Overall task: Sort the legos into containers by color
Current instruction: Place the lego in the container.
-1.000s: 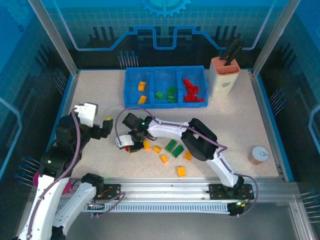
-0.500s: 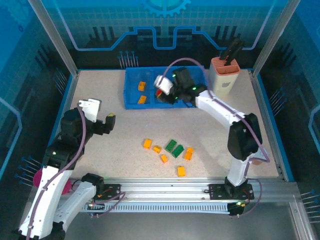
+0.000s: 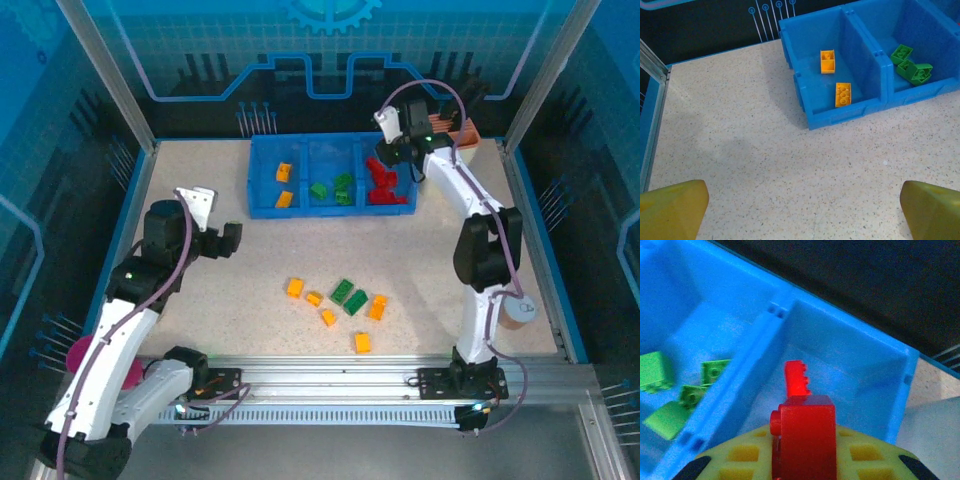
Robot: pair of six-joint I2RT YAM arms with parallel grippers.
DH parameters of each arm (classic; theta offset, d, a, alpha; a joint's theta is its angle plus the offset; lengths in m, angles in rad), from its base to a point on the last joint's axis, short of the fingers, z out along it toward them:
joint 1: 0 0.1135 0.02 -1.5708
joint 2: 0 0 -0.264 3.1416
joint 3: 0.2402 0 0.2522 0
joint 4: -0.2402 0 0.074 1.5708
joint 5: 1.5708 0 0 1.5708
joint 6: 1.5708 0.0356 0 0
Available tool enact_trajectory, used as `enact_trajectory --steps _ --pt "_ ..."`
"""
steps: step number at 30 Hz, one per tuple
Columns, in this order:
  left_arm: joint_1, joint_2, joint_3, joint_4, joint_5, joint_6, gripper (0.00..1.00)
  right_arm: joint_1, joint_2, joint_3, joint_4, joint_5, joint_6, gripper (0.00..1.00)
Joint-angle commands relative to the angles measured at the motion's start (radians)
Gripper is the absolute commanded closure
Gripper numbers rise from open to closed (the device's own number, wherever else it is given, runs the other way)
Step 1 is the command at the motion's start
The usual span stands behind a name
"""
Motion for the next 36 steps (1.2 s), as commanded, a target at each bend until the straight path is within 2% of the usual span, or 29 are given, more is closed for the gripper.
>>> enact_trajectory --steps 1,5,9,11,15,19,22,25,36 --pt "0.011 0.012 0.038 0.026 0.021 -0.039 0.01 0.001 0.125 0.123 -0.146 0.081 0.036 0.78" --pt "0.011 0.02 0.041 0.004 0.043 -0.053 0.01 -0.012 0.241 0.251 -0.195 0.1 0.046 0.77" --pt "0.011 0.084 0.067 -0.091 0.038 -0.109 0.01 -0.026 0.348 0.389 -0.251 0.108 0.076 0.77" --pt "0.011 0.11 0.058 -0.114 0.071 -0.135 0.01 -0.032 0.378 0.429 -0.261 0.099 0.089 0.77" --pt "0.002 0.102 -0.014 -0.065 0.154 -0.21 0.01 -0.039 0.426 0.49 -0.284 0.091 0.09 0.73" --pt "-0.025 0.116 -0.067 -0.033 0.173 -0.273 0.01 -0.046 0.433 0.498 -0.285 0.081 0.089 0.67" --pt "-0.095 0.144 -0.097 -0.009 0.158 -0.309 0.02 -0.049 0.418 0.483 -0.271 0.071 0.092 0.64" --pt "-0.168 0.204 -0.114 -0.009 0.143 -0.344 0.08 -0.049 0.4 0.469 -0.26 0.073 0.093 0.63" --pt "-0.397 0.401 -0.189 0.084 0.028 -0.48 0.1 -0.051 0.263 0.364 -0.214 0.018 0.09 0.54"
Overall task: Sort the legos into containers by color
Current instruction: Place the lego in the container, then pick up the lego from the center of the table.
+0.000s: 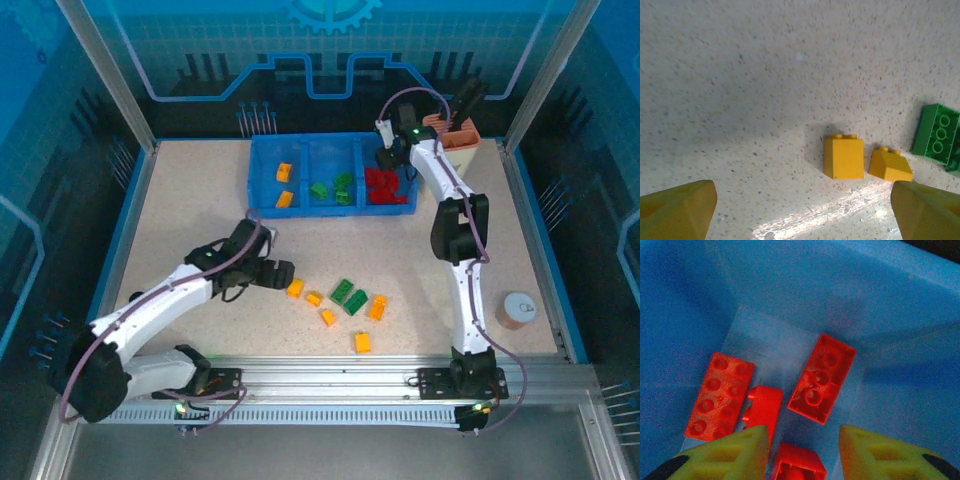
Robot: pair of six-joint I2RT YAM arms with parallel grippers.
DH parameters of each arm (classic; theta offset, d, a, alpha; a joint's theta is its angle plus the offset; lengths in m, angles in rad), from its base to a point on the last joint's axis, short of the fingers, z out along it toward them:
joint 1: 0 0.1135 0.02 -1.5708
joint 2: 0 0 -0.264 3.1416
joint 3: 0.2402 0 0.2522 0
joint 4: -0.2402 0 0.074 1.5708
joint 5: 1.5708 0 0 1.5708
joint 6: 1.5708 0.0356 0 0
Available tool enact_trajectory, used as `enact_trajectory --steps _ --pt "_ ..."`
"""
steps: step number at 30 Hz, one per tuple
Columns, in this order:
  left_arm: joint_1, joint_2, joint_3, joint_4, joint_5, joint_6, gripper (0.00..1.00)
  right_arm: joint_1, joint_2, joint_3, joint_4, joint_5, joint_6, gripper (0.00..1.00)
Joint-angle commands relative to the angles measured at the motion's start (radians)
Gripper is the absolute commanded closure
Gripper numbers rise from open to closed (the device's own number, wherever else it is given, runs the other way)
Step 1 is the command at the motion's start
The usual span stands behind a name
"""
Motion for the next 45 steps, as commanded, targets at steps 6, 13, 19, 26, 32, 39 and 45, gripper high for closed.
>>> enact_trajectory --steps 6,13,19,26,32,39,45 --pt "-0.115 0.171 0.012 0.097 -0.081 -0.09 0.12 -0.014 -0.186 -0.082 0.028 -0.052 -0.002 0.5" --pt "-0.16 0.303 0.052 0.13 -0.077 -0.11 0.15 -0.024 -0.27 -0.124 0.018 -0.103 0.04 0.44" --pt "-0.182 0.386 0.074 0.145 -0.086 -0.141 0.24 -0.023 -0.403 -0.278 0.086 -0.15 0.083 0.4" --pt "-0.181 0.42 0.068 0.161 -0.083 -0.166 0.37 -0.025 -0.524 -0.433 0.108 -0.125 0.049 0.38" --pt "-0.182 0.43 0.036 0.185 -0.065 -0.202 0.51 -0.033 -0.587 -0.518 0.126 -0.099 0.034 0.38" --pt "-0.182 0.414 -0.014 0.19 -0.054 -0.233 0.53 -0.034 -0.585 -0.517 0.128 -0.137 0.051 0.37" --pt "-0.181 0.412 -0.035 0.182 -0.064 -0.241 0.53 -0.028 -0.581 -0.521 0.126 -0.147 0.051 0.37"
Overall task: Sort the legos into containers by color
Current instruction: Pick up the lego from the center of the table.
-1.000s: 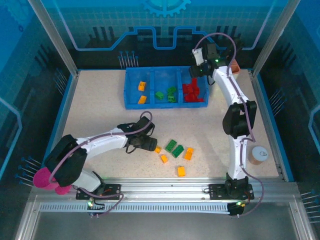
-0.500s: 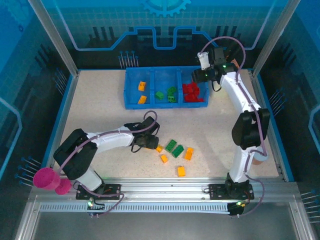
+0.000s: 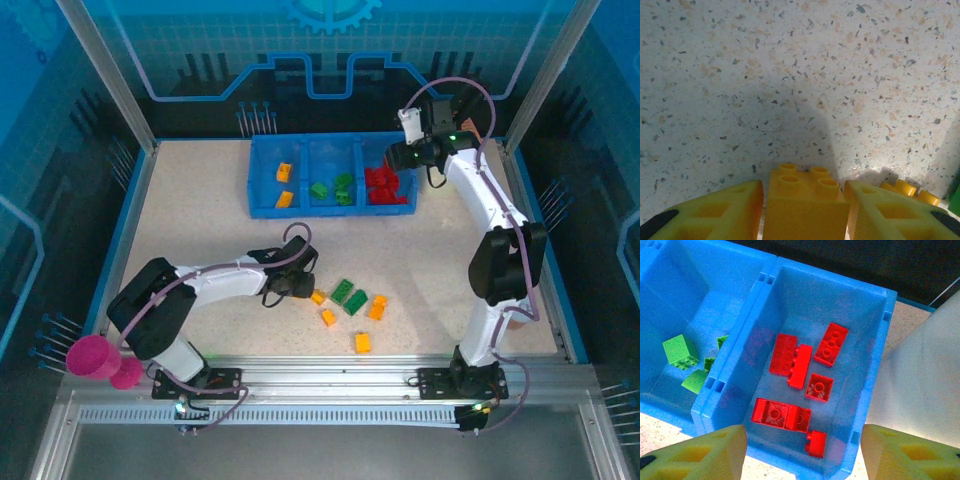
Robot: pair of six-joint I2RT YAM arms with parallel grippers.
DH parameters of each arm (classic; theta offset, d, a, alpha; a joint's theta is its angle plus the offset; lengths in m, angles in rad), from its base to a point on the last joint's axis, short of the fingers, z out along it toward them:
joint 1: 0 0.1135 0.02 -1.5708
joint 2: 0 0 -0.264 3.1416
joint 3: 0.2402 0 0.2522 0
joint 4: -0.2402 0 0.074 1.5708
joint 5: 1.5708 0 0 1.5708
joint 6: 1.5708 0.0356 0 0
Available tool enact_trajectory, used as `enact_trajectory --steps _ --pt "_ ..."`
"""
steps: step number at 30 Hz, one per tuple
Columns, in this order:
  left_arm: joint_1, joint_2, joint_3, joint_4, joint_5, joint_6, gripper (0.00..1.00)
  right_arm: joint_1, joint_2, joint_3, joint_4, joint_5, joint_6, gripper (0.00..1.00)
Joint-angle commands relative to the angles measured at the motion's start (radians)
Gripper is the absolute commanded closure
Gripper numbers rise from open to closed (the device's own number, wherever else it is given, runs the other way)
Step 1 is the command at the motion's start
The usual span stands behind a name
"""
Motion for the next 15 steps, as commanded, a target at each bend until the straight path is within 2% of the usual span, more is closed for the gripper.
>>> enact_trajectory --steps 1,6,15 --pt "-0.007 0.015 -0.044 -0.066 -0.001 -0.009 0.53 -0.008 -0.023 -0.005 0.009 -0.025 0.001 0.37" --pt "-0.005 0.013 -0.041 -0.073 -0.018 -0.005 0.62 -0.006 -0.027 -0.006 0.004 -0.022 -0.003 0.36" --pt "0.03 -0.074 -0.028 -0.108 -0.061 0.014 0.66 0.0 -0.025 -0.004 -0.004 -0.019 -0.006 0.36"
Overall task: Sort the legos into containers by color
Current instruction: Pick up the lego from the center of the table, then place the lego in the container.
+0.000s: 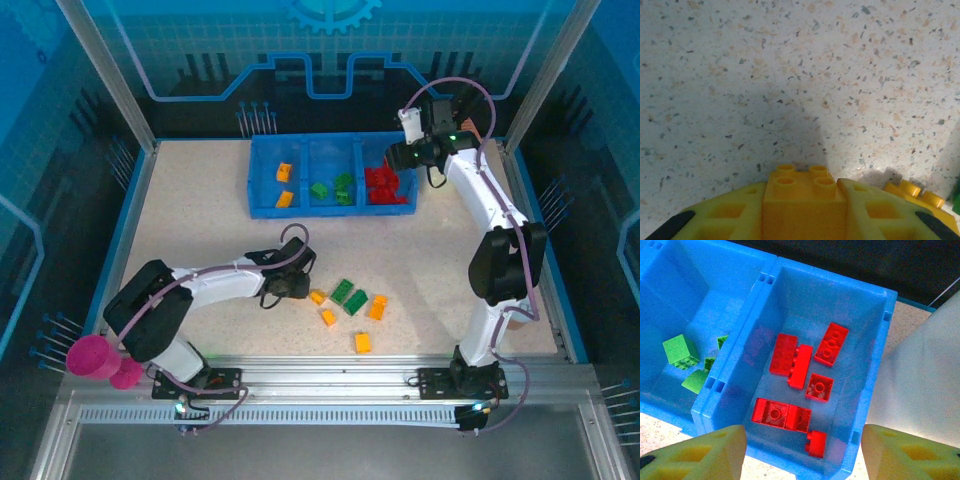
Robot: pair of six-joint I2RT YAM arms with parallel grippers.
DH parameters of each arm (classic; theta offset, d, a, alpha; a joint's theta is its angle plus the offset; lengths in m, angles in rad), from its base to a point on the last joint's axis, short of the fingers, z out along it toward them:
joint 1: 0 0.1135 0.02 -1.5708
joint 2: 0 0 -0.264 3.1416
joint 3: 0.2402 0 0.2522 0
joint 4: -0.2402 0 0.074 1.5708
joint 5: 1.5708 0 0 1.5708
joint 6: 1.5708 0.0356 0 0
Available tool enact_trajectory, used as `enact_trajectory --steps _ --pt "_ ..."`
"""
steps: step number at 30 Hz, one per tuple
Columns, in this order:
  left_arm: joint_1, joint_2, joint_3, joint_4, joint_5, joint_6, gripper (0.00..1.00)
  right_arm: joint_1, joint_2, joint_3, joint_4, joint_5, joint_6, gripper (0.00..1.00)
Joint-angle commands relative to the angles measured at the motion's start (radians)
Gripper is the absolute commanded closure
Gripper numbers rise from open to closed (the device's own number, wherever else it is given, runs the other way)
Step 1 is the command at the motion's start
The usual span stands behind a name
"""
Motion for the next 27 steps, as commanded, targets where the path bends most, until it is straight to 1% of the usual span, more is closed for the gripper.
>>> enact_trajectory --steps 1,5,8,12,16,20,24,27 --pt "0.03 -0.073 -0.002 -0.1 -0.048 0.025 0.66 0.0 -0.025 -0.003 -0.006 -0.018 -0.005 0.36" --pt "0.092 -0.179 0.081 -0.148 -0.105 0.098 0.66 0.007 -0.038 -0.02 -0.014 -0.024 -0.002 0.36" --pt "0.156 -0.232 0.166 -0.144 -0.131 0.165 0.66 0.012 -0.08 -0.083 0.002 -0.042 0.009 0.36" --pt "0.248 -0.214 0.27 -0.084 -0.138 0.242 0.65 0.016 -0.163 -0.208 0.026 -0.086 0.041 0.36" --pt "0.311 -0.1 0.391 -0.02 -0.146 0.309 0.65 0.024 -0.27 -0.336 0.032 -0.112 0.077 0.36" --pt "0.362 0.044 0.512 0.055 -0.117 0.333 0.65 0.044 -0.406 -0.492 0.049 -0.119 0.138 0.34" --pt "0.4 0.215 0.661 0.071 -0.131 0.356 0.65 0.064 -0.542 -0.649 0.07 -0.143 0.213 0.31" --pt "0.419 0.354 0.796 0.035 -0.152 0.392 0.65 0.077 -0.621 -0.727 0.061 -0.155 0.241 0.29"
